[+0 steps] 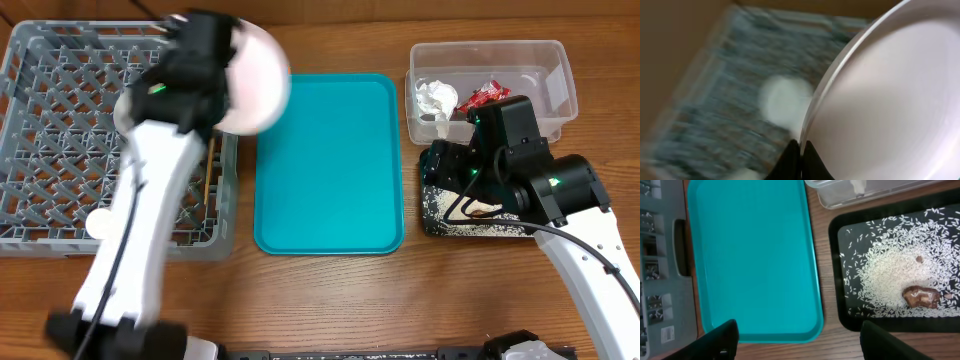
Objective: Sort waste into correct bins and load items into the dishwasher
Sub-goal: 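Grasp the rim of the large white plate with the left gripper, then carry the large plate to the dish rack and stand it upright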
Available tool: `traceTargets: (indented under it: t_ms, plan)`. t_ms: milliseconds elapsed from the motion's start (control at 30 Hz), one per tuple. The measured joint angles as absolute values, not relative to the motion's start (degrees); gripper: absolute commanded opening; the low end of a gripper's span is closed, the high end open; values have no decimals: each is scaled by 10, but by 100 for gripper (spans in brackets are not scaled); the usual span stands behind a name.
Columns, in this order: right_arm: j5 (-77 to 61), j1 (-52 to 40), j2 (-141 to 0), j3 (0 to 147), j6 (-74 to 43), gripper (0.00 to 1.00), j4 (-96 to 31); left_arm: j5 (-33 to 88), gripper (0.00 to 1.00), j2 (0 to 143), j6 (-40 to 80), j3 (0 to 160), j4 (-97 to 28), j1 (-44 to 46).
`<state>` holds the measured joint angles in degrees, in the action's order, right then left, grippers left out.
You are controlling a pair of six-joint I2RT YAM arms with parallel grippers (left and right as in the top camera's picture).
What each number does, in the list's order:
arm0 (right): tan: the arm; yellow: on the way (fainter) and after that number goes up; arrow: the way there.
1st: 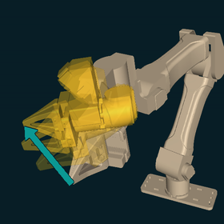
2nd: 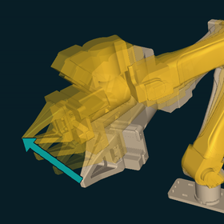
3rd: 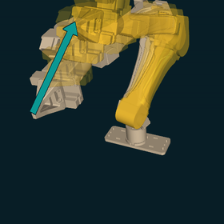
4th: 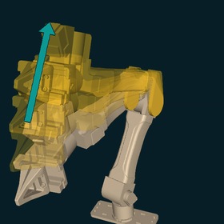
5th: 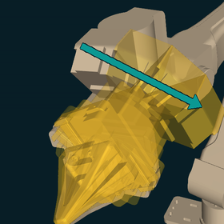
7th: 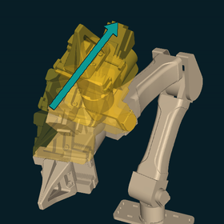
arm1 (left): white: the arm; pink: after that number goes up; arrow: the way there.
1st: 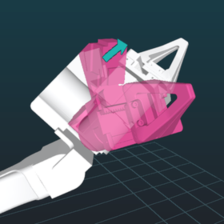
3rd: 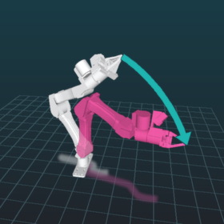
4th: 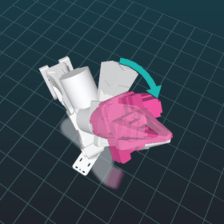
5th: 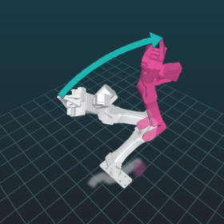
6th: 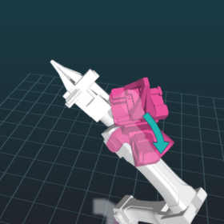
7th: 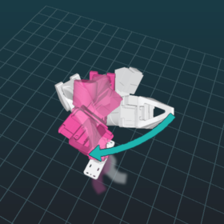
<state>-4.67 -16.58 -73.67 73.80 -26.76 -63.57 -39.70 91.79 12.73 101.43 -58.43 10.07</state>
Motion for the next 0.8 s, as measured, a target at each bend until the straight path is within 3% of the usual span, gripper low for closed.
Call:
traceTargets:
  t_ms: [233,600,800]
  plan:
    - [-47,-166,-737,738,-268,79,-626,-568,4,936,-39,1016,-509,15]
    - [-47,-166,-737,738,-268,79,-624,-587,4,978,-111,1016,-456,-127]
    - [-47,-166,-737,738,-268,79,-622,-571,4,1006,-132,1016,-441,-139]
